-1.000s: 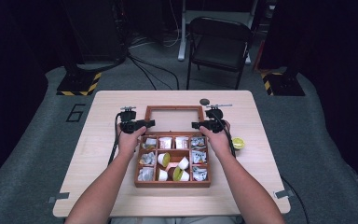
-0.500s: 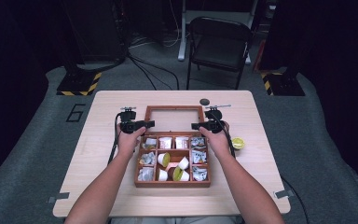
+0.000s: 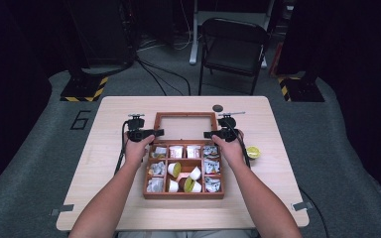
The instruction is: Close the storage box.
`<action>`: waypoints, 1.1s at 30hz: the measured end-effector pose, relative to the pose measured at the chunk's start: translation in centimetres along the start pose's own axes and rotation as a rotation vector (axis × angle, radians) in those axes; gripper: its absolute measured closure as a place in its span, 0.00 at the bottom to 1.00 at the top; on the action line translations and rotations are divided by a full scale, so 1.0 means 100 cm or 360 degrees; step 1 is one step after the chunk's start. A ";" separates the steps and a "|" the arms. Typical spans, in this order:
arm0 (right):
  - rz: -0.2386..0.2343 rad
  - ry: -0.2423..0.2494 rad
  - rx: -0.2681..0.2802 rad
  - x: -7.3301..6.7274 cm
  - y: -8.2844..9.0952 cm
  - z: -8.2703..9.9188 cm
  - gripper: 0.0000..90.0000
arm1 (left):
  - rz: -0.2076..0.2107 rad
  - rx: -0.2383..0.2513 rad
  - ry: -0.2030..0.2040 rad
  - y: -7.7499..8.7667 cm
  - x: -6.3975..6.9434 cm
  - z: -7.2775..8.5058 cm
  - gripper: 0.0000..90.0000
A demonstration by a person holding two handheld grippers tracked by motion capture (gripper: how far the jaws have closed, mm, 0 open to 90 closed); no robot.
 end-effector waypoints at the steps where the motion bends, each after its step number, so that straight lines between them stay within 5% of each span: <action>1: -0.0003 -0.0001 0.0008 0.001 -0.001 0.000 0.37 | 0.0000 -0.0002 0.0001 0.000 0.000 0.000 0.42; 33: 0.0005 -0.0028 -0.0027 0.007 -0.003 0.002 0.36 | -0.0001 -0.0061 0.0020 -0.007 -0.007 0.006 0.40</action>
Point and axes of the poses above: each handheld gripper's, and its own axes: y roughly backward along the jaws, z roughly out of its underside, x roughly to its right, the point moved 4 cm from there along -y, roughly forward along the jaws, and after that the axes turned 14 degrees about -x, right-handed, at the moved point
